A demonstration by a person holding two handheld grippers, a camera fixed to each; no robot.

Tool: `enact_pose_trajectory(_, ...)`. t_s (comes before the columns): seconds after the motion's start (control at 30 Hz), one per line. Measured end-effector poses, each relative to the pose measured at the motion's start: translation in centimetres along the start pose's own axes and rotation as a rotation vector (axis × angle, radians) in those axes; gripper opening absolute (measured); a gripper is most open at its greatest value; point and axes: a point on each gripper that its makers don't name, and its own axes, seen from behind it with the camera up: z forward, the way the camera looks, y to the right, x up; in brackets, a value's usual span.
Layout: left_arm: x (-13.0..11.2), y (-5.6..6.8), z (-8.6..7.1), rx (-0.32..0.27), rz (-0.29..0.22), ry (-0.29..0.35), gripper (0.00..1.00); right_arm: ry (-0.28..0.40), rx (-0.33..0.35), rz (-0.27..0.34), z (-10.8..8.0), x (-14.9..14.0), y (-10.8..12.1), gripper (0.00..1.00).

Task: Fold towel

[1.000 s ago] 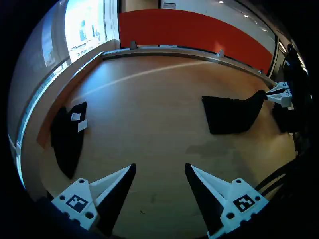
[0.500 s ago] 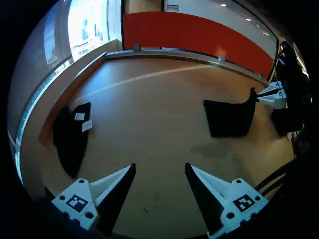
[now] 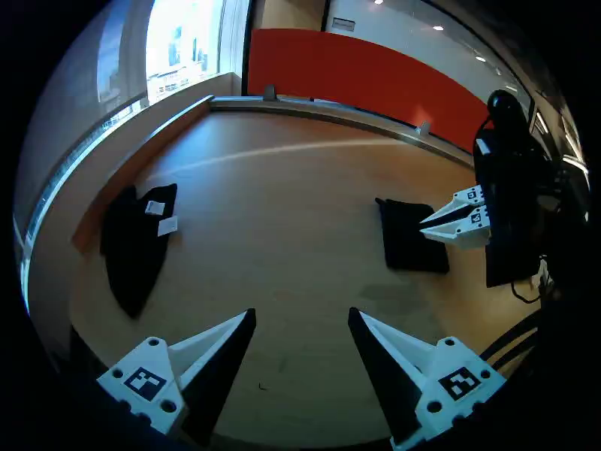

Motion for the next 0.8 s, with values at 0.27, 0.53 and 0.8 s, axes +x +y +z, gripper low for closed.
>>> enact_pose_trajectory(0.27,-0.6,0.4,0.0,-0.009,-0.014,-0.003,0.91,-0.040,0.020,0.024,1.2,-1.3,-0.7,0.13)
enact_pose_trajectory(0.53,-0.7,0.4,0.3,-0.011,-0.010,-0.008,0.91,-0.034,0.029,0.055,0.6,-1.5,-0.6,0.59)
enact_pose_trajectory(0.8,-0.3,0.8,0.6,-0.019,-0.010,-0.003,0.91,-0.025,0.009,0.072,-0.2,-1.8,-0.2,0.68)
